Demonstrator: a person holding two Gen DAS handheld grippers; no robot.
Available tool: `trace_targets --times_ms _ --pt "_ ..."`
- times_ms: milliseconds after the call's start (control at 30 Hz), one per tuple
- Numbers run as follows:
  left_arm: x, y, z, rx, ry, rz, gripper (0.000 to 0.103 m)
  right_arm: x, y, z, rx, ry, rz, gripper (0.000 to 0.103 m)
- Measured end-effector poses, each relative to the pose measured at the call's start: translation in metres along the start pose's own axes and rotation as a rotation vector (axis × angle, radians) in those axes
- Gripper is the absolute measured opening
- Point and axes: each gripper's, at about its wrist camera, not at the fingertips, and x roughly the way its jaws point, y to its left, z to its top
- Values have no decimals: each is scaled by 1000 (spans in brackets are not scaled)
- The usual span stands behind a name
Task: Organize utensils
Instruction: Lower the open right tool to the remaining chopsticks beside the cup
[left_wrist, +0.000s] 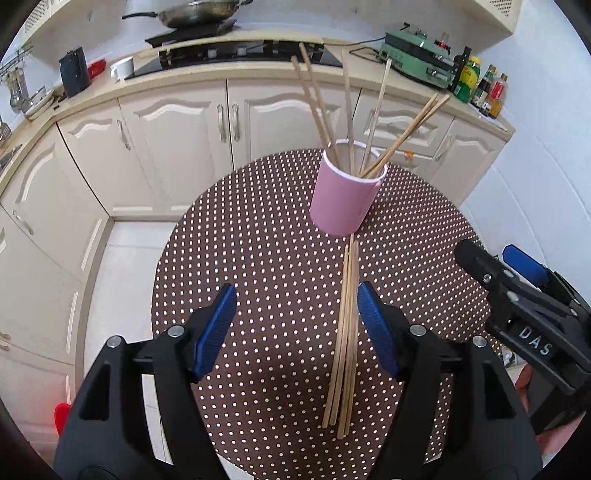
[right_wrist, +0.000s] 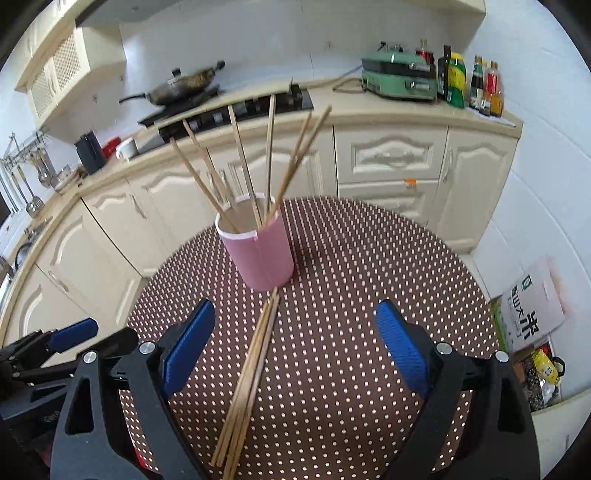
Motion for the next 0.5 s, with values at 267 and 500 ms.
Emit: trace_targets --times_ms 267,500 --pt "30 5 -12 4 91 13 69 35 4 -18 -35 129 -36 85" --pt "59 13 -20 12 178 24 69 71 9 -30 -77 248 -69 85"
